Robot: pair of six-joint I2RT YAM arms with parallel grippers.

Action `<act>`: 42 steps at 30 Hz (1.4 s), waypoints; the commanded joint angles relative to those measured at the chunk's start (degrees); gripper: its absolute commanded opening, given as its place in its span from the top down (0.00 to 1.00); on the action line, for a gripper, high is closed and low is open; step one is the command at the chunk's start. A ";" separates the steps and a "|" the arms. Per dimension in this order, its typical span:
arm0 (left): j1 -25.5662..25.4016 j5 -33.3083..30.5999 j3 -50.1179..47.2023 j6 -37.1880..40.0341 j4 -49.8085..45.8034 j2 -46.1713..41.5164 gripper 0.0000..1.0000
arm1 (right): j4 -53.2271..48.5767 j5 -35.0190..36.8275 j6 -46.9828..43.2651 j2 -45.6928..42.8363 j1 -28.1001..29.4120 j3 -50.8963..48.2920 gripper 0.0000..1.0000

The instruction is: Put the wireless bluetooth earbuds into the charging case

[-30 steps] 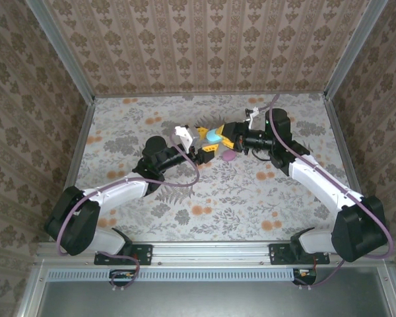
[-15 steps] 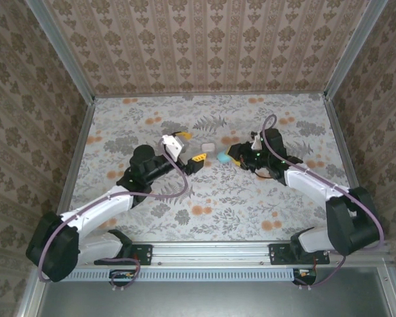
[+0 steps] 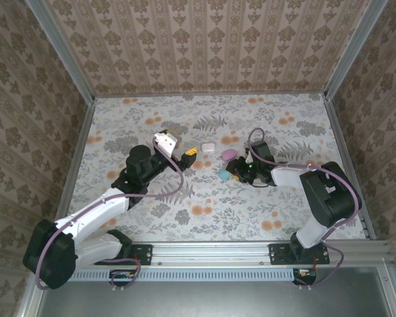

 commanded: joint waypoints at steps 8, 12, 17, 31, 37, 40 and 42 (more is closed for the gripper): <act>1.66 -5.81 -0.30 0.12 -2.38 -1.23 0.09 | -18.75 9.72 -9.82 -6.43 -0.28 2.39 0.34; 3.57 -11.74 0.11 0.17 -4.58 -1.13 0.04 | -32.67 24.51 -16.14 -16.95 -0.98 6.95 0.09; 13.04 -26.44 4.56 -2.52 -15.62 2.95 0.00 | -25.49 52.15 -42.52 -29.03 -1.24 5.57 0.00; 33.30 -15.26 -10.17 0.18 11.08 14.80 0.00 | 28.71 27.07 -59.90 -13.89 -15.47 -14.07 0.00; 36.20 -6.07 -13.85 1.43 28.85 26.40 0.00 | 45.27 18.01 -57.63 -6.52 -20.31 -20.12 0.00; 36.67 -12.92 -12.04 -2.40 23.83 25.54 0.00 | 43.52 21.46 -56.49 -7.55 -20.20 -19.65 0.00; 34.92 -16.38 -11.01 -1.69 21.31 25.39 0.00 | 38.18 26.60 -54.22 -6.06 -20.19 -15.72 0.00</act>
